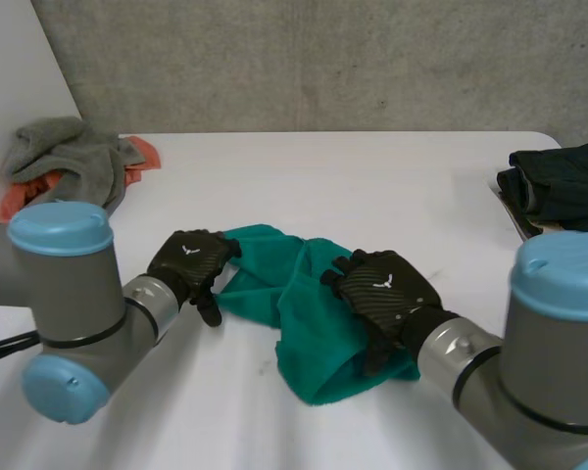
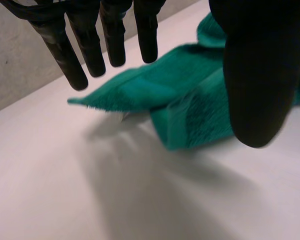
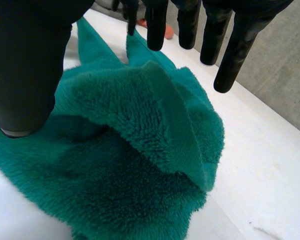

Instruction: Fold the laundry.

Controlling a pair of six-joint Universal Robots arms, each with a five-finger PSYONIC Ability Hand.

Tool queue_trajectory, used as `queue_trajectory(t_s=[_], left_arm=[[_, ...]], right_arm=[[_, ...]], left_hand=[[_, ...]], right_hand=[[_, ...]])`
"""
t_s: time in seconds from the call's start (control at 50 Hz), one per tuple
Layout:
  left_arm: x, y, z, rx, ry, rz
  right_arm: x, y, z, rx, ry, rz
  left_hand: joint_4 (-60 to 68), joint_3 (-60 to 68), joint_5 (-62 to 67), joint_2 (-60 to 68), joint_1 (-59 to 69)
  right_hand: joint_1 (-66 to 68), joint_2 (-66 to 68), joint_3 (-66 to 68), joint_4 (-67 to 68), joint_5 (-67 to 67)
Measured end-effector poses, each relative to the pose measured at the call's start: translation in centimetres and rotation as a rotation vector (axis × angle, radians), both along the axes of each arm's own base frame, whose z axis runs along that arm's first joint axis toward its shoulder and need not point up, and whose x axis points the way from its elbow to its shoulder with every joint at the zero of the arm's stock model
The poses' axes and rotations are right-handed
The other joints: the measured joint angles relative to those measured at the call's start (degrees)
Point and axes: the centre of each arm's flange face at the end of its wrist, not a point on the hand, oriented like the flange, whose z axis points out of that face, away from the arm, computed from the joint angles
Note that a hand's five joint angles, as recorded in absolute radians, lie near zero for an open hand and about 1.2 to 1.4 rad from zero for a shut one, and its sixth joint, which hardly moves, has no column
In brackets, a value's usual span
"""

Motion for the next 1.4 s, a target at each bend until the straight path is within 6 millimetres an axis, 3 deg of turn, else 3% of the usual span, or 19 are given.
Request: queue_trajectory(t_s=[0.1,0.14,0.18,0.2,0.34,0.38,0.46,0.58,0.68,0.76,0.88,1.0,1.06,1.1,1.14,1.24,1.32,1.38,1.4], left_arm=[[-0.7,-1.2,-1.4,0.007,-0.021,0.024],[-1.1,-1.4,-1.8,0.009,-0.024,0.018],[-1.4,-1.4,-2.0,0.011,-0.024,0.011],[-1.7,-1.4,-2.1,0.009,-0.023,0.002],[-2.7,-1.4,-1.2,-0.027,-0.014,-0.021],[-2.9,-1.6,1.1,-0.091,0.003,-0.021],[-2.1,-2.1,4.9,-0.191,0.035,0.008],[1.8,-2.6,14.2,-0.432,0.116,0.129],[3.2,-1.6,16.7,-0.499,0.141,0.155],[3.2,-1.1,16.2,-0.495,0.137,0.150],[2.4,-2.5,12.8,-0.442,0.098,0.139],[0.6,-6.8,11.1,-0.515,0.055,0.132],[-0.8,-9.8,13.3,-0.678,0.060,0.134],[-1.6,-11.5,16.0,-0.817,0.088,0.148],[-2.1,-12.7,20.1,-1.008,0.150,0.175],[-2.3,-12.8,26.3,-1.271,0.267,0.219],[-2.1,-12.4,27.3,-1.323,0.304,0.227],[-1.9,-12.3,26.2,-1.285,0.301,0.219],[-1.6,-12.3,24.8,-1.236,0.292,0.210]], right_arm=[[1.3,-0.1,-1.7,-0.049,0.037,-0.022],[1.7,-0.3,-2.1,-0.064,0.050,-0.032],[1.8,-0.4,-2.3,-0.070,0.054,-0.037],[1.9,-0.5,-2.3,-0.082,0.055,-0.045],[2.0,-1.4,-0.5,-0.155,0.007,-0.070],[1.3,-2.5,3.1,-0.242,-0.059,-0.104],[-0.3,-4.1,7.0,-0.330,-0.104,-0.159],[-6.1,-8.5,13.0,-0.435,-0.031,-0.273],[-8.9,-10.0,13.9,-0.412,0.067,-0.286],[-9.5,-10.0,13.4,-0.375,0.124,-0.262],[-9.3,-10.5,12.0,-0.334,0.160,-0.243],[-8.2,-13.7,9.9,-0.351,0.150,-0.275],[-6.8,-16.8,11.0,-0.496,0.095,-0.346],[-6.0,-18.5,12.6,-0.625,0.033,-0.402],[-5.2,-20.2,15.6,-0.806,-0.071,-0.470],[-4.5,-21.0,20.6,-1.092,-0.262,-0.542],[-4.1,-20.5,21.7,-1.169,-0.321,-0.539],[-3.9,-20.2,20.7,-1.143,-0.305,-0.517],[-3.8,-20.1,19.5,-1.103,-0.278,-0.494]], left_hand=[[17.52,17.62,17.19,17.54,19.44],[28.43,28.55,27.97,29.25,31.00],[34.12,34.23,33.63,34.26,35.95],[44.89,45.27,44.33,45.40,46.61],[49.46,49.34,46.62,49.52,46.89],[49.46,49.34,46.62,49.53,46.89],[49.48,49.36,46.62,49.53,46.89],[49.49,49.36,46.62,49.54,46.89],[49.50,49.49,46.62,49.63,46.86],[49.50,49.61,46.62,49.73,46.86],[49.52,49.62,46.62,49.73,46.86],[49.73,49.65,46.62,49.75,46.86],[49.74,49.67,46.62,49.82,46.86],[49.74,49.68,46.62,49.82,46.86],[49.74,49.68,46.62,49.82,46.86],[49.74,49.68,46.62,49.82,46.86],[49.74,49.68,46.62,49.82,46.86],[49.74,49.68,46.62,49.82,46.86],[49.74,49.68,46.62,49.82,46.86]], right_hand=[[13.22,14.24,14.35,3.64,12.50],[24.96,27.62,27.94,15.11,24.65],[29.21,32.22,31.35,19.52,28.86],[45.76,50.47,50.23,38.39,47.71],[47.79,54.06,55.46,43.74,52.33],[47.79,54.06,55.47,43.75,52.33],[47.79,54.06,55.49,43.75,52.33],[47.79,54.06,55.51,43.76,52.37],[47.79,54.06,55.51,43.76,52.37],[47.79,54.06,55.51,43.76,52.37],[47.79,54.06,55.51,43.76,52.37],[47.79,54.06,55.51,43.76,52.37],[47.79,54.06,55.51,43.76,52.38],[47.79,54.06,55.56,43.79,52.38],[47.79,54.06,55.61,43.90,52.38],[47.79,54.06,55.63,44.00,52.38],[47.79,54.06,55.63,44.00,52.65],[47.79,54.06,55.63,44.00,52.73],[47.79,54.06,55.63,44.00,52.85]])
